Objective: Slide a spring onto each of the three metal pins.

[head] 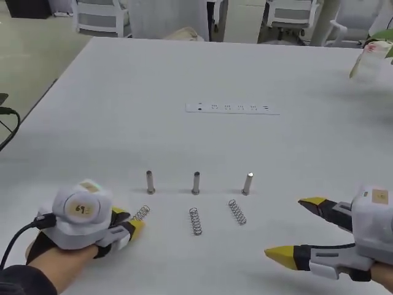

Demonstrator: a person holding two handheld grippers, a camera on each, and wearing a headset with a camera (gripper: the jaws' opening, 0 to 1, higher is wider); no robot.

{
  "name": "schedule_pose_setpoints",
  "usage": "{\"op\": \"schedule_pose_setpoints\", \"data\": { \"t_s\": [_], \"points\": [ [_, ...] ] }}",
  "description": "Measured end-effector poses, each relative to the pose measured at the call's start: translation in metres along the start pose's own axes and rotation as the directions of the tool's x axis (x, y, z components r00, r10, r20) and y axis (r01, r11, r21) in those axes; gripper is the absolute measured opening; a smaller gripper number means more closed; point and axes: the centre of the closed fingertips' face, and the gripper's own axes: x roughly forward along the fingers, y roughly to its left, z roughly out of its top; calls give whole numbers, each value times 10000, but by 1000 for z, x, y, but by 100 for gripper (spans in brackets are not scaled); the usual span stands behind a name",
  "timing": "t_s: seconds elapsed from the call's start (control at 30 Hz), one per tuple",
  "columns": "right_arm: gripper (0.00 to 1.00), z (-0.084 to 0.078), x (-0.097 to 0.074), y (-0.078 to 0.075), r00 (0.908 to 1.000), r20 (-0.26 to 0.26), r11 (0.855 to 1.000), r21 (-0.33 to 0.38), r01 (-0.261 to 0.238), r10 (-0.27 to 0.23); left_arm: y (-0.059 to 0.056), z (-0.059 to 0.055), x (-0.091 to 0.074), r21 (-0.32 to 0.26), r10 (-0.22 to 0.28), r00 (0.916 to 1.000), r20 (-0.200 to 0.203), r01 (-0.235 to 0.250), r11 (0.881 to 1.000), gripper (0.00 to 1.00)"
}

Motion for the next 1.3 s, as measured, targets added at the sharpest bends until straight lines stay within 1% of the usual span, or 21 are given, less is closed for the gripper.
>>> {"op": "schedule_pose_setpoints", "data": {
  "t_s": [0.17, 0.2, 0.37, 0.53, 0.73, 0.77, 0.87, 1.03, 1.1, 1.3],
  "points": [
    [77, 0, 0, 0, 10000, 8, 10000, 7, 17, -17, 0, -1, -1, -5, 6, 10000, 28, -6, 10000, 9],
    [77, 0, 0, 0, 10000, 3, 10000, -3, 14, -14, 0, -1, -1, 71, 12, 10000, 34, -12, 10000, 8],
    [77, 1, 0, 0, 10000, 13, 10000, 3, 18, -18, -1, -1, -3, 14, -5, 10000, 81, 5, 10000, 7],
    [77, 2, 0, 0, 10000, 27, 10000, -21, 26, -26, 2, -2, -3, 40, 50, 10000, 85, -50, 10000, 3],
    [77, 2, -1, 0, 10000, 22, 10000, -36, 23, -23, 1, -3, -4, -36, -13, 10000, 55, 13, 10000, 3],
    [77, 2, -1, 0, 10000, 18, 10000, -35, 18, -18, 1, -3, -4, 45, 4, 10000, 54, -4, 10000, 3],
    [77, 1, 0, 0, 10000, -19, 10000, -30, 5, -5, 2, -2, -3, 47, -9, 10000, 38, 9, 10000, 3],
    [77, 0, 1, -1, 10000, -53, 10000, -80, -3, 3, 3, 1, -5, 42, -29, 9999, 152, 28, 10000, 2],
    [77, 0, 2, -1, 10000, -64, 10000, -64, -20, 20, 3, 1, -4, 54, -52, 9999, 149, 51, 10000, 2],
    [77, -2, 4, -1, 9998, -182, 9999, -120, -115, 113, 0, 2, -5, 124, -133, 9997, 194, 130, 9998, 2]
  ]
}}
